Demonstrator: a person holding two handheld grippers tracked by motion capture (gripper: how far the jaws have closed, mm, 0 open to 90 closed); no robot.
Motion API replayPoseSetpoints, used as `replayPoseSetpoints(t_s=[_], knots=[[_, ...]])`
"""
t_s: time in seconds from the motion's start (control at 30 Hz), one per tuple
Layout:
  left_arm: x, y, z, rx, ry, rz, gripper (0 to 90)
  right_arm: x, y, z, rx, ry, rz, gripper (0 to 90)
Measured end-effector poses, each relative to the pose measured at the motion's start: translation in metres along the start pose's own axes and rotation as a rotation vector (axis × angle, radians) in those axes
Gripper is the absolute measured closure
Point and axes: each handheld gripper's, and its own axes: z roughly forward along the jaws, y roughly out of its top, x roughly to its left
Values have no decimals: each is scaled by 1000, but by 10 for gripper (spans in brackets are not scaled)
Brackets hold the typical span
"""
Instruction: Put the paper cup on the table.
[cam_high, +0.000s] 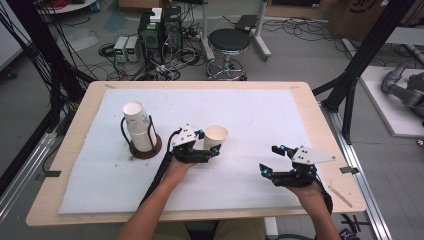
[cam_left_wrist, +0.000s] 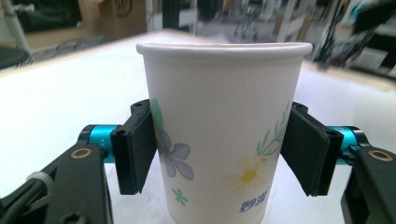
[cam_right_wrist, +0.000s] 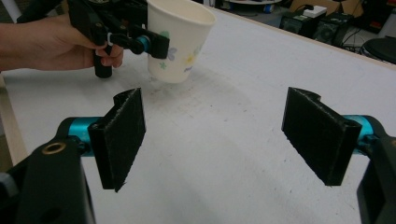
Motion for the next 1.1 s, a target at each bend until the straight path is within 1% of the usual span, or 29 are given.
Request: replayPoseSetpoints(t_s=[0.07,0.13,0.17,0.23,0.37,0.4,0.57,0.63,0.77,0.9,0.97,1.0,1.07,1.1], knots=[[0,-2,3,56,20,-9,322,0,0,0,-1,1,0,219],[-1,-4,5,97,24,-10,321,0,0,1,-3,2,-2,220],[-2,-3,5,105,33,-5,321,0,1,1,-2,1,-4,219],[-4,-2,7,126,31,3,320,1,1,0,-2,2,-2,219],[-6,0,4,159,47,13,320,1,0,0,0,3,-2,219],[-7,1,3,174,51,13,318,1,0,0,2,1,-4,219],[-12,3,-5,235,57,56,311,2,0,-2,4,2,-1,219],[-13,2,-9,253,61,62,310,2,0,-2,3,5,-2,219],[-10,-2,-13,259,55,37,309,3,1,-3,4,3,-5,219],[-11,-2,-12,259,58,41,303,3,1,-3,2,2,-9,219],[-11,-2,-12,263,57,37,291,3,1,-3,3,1,0,219],[-11,-3,-12,266,54,28,278,3,1,-3,3,2,-1,219],[-11,-5,-11,250,45,-9,206,3,1,-3,4,4,-4,219],[-11,-6,-12,244,47,-13,177,2,1,-3,5,5,-6,219]])
